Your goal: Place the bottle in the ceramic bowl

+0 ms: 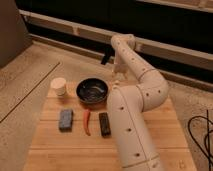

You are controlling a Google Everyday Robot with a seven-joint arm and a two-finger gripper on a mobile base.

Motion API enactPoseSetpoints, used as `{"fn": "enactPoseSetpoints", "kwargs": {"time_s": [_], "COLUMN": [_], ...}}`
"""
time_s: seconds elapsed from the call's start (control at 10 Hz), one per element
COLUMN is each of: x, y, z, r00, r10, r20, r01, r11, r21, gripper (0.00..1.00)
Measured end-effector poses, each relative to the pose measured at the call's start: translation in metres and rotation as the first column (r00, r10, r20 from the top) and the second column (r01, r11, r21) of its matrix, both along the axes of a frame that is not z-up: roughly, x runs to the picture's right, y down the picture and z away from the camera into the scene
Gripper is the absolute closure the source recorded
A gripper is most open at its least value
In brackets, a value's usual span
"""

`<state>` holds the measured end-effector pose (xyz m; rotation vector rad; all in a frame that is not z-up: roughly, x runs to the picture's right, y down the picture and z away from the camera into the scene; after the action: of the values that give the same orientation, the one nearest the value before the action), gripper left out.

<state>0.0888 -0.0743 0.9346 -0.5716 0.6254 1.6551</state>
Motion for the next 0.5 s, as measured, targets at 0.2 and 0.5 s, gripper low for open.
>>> {"fn": "enactPoseSetpoints", "kwargs": {"time_s": [0.2,0.5], "x": [-0.018,-0.019], "y": [-0.016,0.003], "z": [0.003,-0.002], "r00": [1.0,1.0], "r10": [-0.019,0.023], "r20": [0.019,-0.014], "r01": [0.018,-0.023], "r11": [0.9976,0.9991], "r21": [0.067,0.037], "gripper": [0.35,0.35]}}
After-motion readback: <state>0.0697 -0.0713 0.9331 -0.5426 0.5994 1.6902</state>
